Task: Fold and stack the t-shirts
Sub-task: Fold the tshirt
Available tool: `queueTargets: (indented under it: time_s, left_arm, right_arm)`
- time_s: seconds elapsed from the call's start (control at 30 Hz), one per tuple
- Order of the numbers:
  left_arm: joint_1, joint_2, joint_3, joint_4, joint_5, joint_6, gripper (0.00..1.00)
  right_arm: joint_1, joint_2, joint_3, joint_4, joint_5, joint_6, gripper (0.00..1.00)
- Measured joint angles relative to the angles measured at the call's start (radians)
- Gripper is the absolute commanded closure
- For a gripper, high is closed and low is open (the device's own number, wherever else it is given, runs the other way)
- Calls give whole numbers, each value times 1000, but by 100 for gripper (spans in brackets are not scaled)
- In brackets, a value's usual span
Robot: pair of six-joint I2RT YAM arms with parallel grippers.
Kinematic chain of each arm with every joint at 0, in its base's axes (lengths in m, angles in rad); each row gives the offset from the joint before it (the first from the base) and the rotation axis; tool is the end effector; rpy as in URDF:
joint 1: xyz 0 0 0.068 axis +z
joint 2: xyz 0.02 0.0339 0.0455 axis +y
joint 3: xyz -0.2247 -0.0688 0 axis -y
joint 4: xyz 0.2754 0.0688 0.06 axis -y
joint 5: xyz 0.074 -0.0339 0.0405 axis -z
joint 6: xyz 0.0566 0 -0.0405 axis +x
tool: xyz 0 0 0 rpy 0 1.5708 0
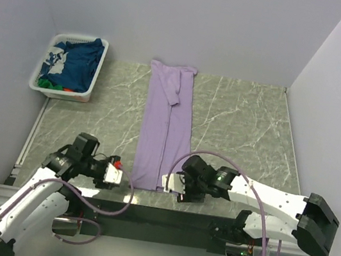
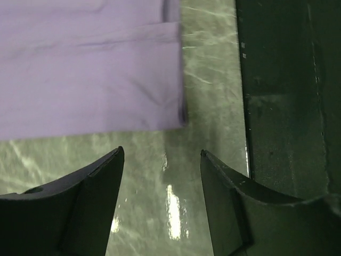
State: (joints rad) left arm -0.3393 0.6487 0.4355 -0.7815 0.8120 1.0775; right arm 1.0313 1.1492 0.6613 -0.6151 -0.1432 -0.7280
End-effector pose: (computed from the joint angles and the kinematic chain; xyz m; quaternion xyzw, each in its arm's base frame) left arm 0.1602 -0.1001 0.1549 0.6583 0.5959 -0.2590 0.3800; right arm 0.1256 0.2256 0.1264 -0.7582 0.6057 0.1037 0.2180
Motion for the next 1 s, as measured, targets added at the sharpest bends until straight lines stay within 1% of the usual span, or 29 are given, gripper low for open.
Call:
queueTargets:
  time_s: [0.1, 0.17, 0.37, 0.47, 0.6, 0.7, 0.73, 0.8, 0.83, 0.9, 0.93, 1.0]
  left_arm:
    - [-100, -2, -37, 56, -55, -6, 36]
    - [-125, 35, -39, 86, -77, -12, 36]
    - [-143, 158, -39, 182, -107, -20, 37]
    - [-172, 171, -39, 214, -116, -21, 37]
    - [-209, 181, -39, 251, -127, -19, 37]
    - [-230, 189, -39, 267, -133, -21, 39]
    - [-237, 191, -39, 271, -135, -21, 39]
    - [-251, 195, -39, 277, -138, -21, 40]
    - [-256, 197, -40, 280, -139, -21, 41]
    - [-270, 200, -44, 293, -146, -25, 42]
    - [-280, 200, -48, 300, -149, -26, 43]
    - [-303, 203, -56, 311, -158, -27, 45]
  right_arm:
    - [45, 22, -33, 51, 25, -23, 39]
    - [63, 40, -40, 87, 37, -34, 39]
    - [84, 127, -41, 163, 59, -55, 44]
    - [89, 169, -39, 171, 65, -57, 42]
    - [92, 169, -39, 184, 68, -59, 41]
    - [93, 182, -37, 188, 67, -55, 54]
    - [95, 191, -32, 188, 67, -53, 64]
    - [95, 220, -16, 191, 64, -48, 76]
    - [97, 233, -8, 195, 63, -41, 86]
    - [97, 251, 3, 201, 62, -26, 94]
    - [96, 256, 8, 200, 61, -20, 100]
    - [89, 261, 13, 200, 58, -7, 100]
